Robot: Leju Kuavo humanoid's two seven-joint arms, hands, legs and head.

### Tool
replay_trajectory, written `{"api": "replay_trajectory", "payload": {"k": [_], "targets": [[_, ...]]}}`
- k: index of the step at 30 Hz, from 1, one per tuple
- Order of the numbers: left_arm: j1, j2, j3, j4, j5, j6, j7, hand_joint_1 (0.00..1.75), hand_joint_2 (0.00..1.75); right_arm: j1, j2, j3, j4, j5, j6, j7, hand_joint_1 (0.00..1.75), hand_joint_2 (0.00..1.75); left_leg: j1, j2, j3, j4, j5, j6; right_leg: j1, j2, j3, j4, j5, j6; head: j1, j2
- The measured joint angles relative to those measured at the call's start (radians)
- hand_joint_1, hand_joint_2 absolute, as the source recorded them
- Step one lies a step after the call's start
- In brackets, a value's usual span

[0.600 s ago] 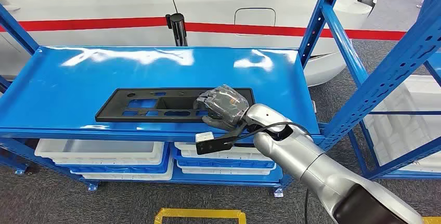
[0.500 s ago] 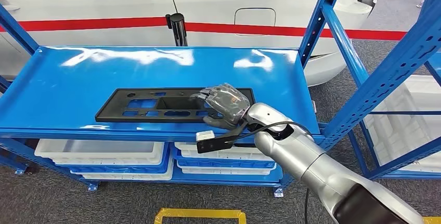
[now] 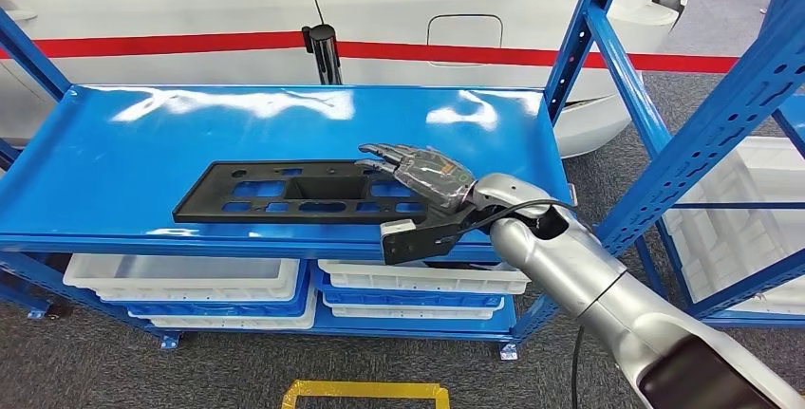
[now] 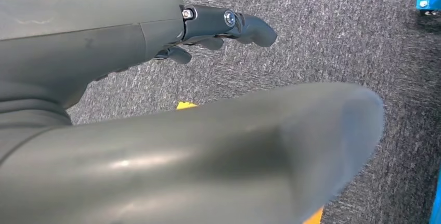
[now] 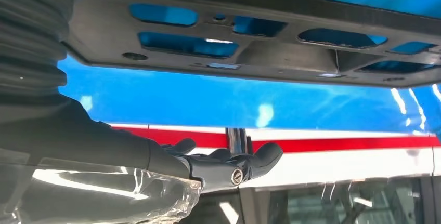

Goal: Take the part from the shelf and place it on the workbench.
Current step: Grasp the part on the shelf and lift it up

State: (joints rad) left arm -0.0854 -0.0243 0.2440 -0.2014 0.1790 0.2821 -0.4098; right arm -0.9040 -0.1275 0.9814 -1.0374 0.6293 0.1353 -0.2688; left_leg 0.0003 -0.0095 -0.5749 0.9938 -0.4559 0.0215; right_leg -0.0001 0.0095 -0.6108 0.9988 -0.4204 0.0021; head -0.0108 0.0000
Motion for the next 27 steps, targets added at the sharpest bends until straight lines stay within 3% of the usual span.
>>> {"api": "replay_trajectory", "payload": {"k": [6, 12, 20, 26, 27], "targets": [[0.000, 0.002, 0.008, 0.000, -0.001, 0.002, 0.014, 0.00, 0.00, -0.026, -0.023, 0.003, -0.014, -0.001, 0.097, 0.016, 0.00, 1.75, 0.000, 0.000, 0.000, 0.000, 0.000, 0.000, 0.000, 0.000, 0.000, 0.000, 0.000, 0.000, 0.000, 0.000], [0.000, 0.003, 0.014, 0.000, -0.002, 0.006, 0.019, 0.00, 0.00, -0.025, -0.025, 0.030, -0.014, 0.034, 0.092, 0.060, 0.00, 1.75, 0.000, 0.000, 0.000, 0.000, 0.000, 0.000, 0.000, 0.000, 0.000, 0.000, 0.000, 0.000, 0.000, 0.000], [-0.001, 0.002, 0.017, 0.000, -0.012, 0.007, 0.019, 0.00, 0.00, -0.014, -0.019, 0.068, 0.006, 0.092, 0.029, 0.104, 0.00, 1.75, 0.000, 0.000, 0.000, 0.000, 0.000, 0.000, 0.000, 0.000, 0.000, 0.000, 0.000, 0.000, 0.000, 0.000], [-0.004, 0.002, 0.019, 0.000, -0.021, 0.011, 0.020, 0.00, 0.00, -0.008, 0.020, 0.113, 0.076, 0.124, -0.031, 0.120, 0.00, 1.75, 0.000, 0.000, 0.000, 0.000, 0.000, 0.000, 0.000, 0.000, 0.000, 0.000, 0.000, 0.000, 0.000, 0.000], [-0.004, 0.002, 0.019, 0.000, -0.021, 0.011, 0.017, 0.00, 0.00, -0.008, 0.029, 0.119, 0.089, 0.141, -0.057, 0.132, 0.07, 1.75, 0.000, 0.000, 0.000, 0.000, 0.000, 0.000, 0.000, 0.000, 0.000, 0.000, 0.000, 0.000, 0.000, 0.000]]}}
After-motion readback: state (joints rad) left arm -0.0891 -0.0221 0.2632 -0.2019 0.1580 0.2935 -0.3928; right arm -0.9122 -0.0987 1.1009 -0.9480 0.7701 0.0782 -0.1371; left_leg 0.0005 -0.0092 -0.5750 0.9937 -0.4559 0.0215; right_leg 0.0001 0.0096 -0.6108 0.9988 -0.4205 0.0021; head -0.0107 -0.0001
